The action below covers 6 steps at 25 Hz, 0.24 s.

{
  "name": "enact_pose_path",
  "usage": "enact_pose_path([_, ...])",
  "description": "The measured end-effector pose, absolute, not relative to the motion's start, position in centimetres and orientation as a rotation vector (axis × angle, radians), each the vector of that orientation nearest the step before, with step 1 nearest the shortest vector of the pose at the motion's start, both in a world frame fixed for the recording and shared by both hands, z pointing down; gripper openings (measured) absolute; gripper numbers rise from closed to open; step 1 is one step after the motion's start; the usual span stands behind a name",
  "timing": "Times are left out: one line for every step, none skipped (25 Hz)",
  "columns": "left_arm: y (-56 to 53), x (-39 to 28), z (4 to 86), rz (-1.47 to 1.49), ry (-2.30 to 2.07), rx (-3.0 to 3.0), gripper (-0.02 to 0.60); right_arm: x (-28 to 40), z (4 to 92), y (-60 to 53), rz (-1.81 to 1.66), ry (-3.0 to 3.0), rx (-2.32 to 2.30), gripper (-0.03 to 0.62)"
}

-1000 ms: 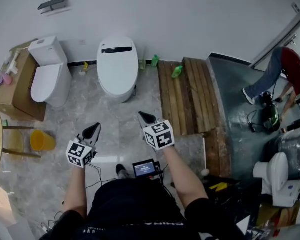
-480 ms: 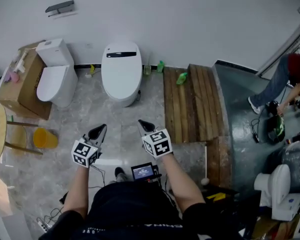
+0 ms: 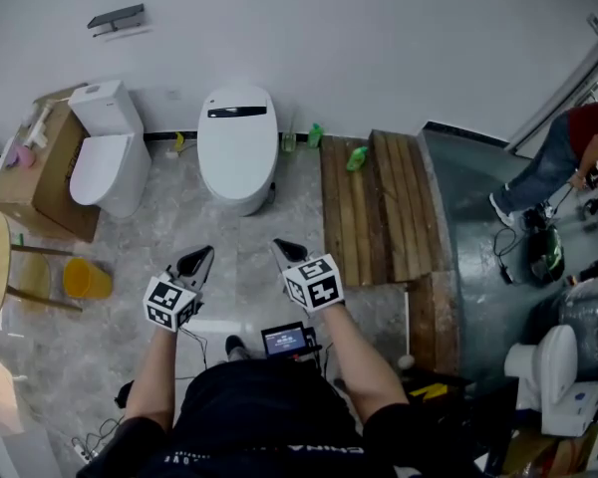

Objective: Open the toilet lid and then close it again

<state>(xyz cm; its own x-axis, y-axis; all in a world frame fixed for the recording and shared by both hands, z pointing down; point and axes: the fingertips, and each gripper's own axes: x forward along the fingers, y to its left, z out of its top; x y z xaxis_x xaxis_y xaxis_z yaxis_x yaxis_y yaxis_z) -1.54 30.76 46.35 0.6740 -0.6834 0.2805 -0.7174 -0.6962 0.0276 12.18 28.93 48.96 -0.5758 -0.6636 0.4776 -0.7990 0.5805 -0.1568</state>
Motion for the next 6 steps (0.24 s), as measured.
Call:
enact_pose_path([30.78,-1.46,46.38,0.381,-1.155,2.753,0.009,12.2,48.95,28.97,0.512,-2.447,1.186,0.012])
enact_pose_path([30.77,-1.43,46.42,0.386,-1.154,2.756,0.009,12.2,48.95,29.0,0.516,-2.446,1.187,0.012])
enact_pose_path([30.74,-1.4,46.45,0.39,-1.152,2.758,0.009,12.22,48.95,28.99,0.519,-2.444,1.188,0.012])
enact_pose_path([30.7,-1.34,46.47,0.395,-1.15,2.76,0.009,12.26,48.94,28.97,0.523,-2.444,1.189,0.012])
enact_pose_path([30.66,-1.28,46.48,0.4,-1.147,2.763,0.009,12.31,48.91,28.93,0.526,-2.444,1.191,0.012])
enact_pose_path([30.62,-1.2,46.5,0.405,-1.144,2.765,0.009,12.37,48.89,28.89,0.53,-2.444,1.194,0.012])
